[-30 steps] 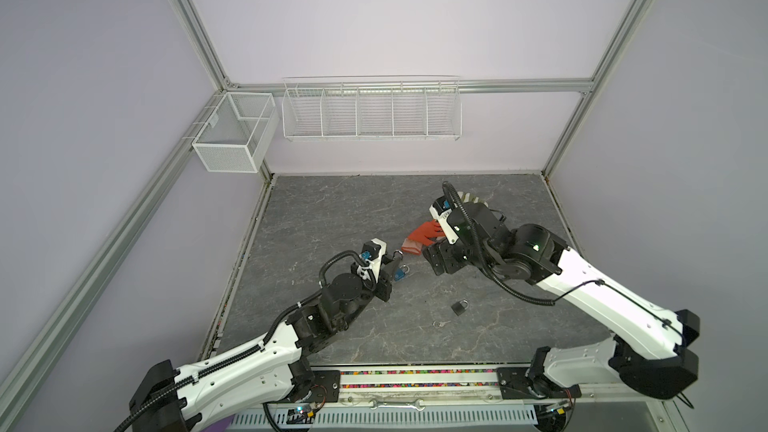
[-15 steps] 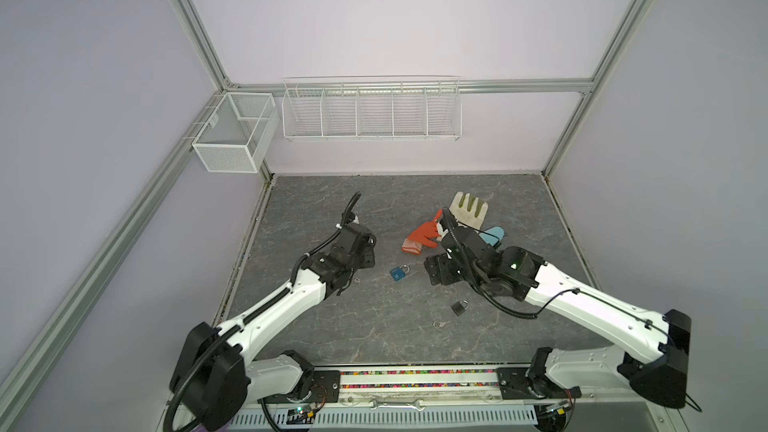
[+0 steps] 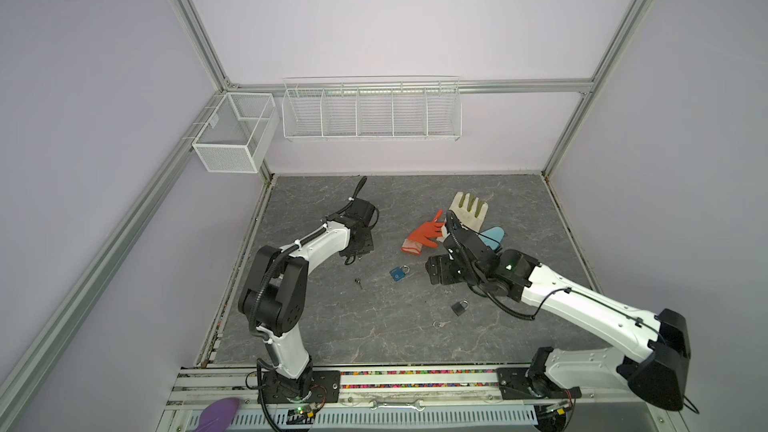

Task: Unlock with the key
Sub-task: 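Lower the open black padlock with the left gripper while the right gripper withdraws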

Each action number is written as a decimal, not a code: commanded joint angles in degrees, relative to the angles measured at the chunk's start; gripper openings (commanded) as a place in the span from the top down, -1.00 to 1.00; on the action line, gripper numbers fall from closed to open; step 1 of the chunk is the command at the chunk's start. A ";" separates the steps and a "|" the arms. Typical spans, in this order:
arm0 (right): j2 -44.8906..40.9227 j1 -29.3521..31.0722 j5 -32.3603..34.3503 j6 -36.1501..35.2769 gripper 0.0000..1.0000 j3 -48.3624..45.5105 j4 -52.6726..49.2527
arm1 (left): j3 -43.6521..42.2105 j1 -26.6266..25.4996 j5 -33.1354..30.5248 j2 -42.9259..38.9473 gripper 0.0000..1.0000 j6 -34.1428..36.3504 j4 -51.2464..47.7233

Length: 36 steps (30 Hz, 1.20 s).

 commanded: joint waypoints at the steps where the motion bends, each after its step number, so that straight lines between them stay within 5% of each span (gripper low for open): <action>1: -0.95 -0.85 -1.08 1.07 -0.78 -1.04 1.27 | 2.16 1.05 1.29 1.87 1.00 -1.31 -2.06; 24: 1.20 -2.00 -2.93 0.99 -0.78 -1.18 1.75 | 6.66 3.91 2.41 9.33 0.98 -2.75 -3.80; 36: 1.57 -2.02 -3.28 0.89 -0.78 -1.05 1.23 | 6.65 4.00 2.41 9.14 0.13 -3.50 -4.91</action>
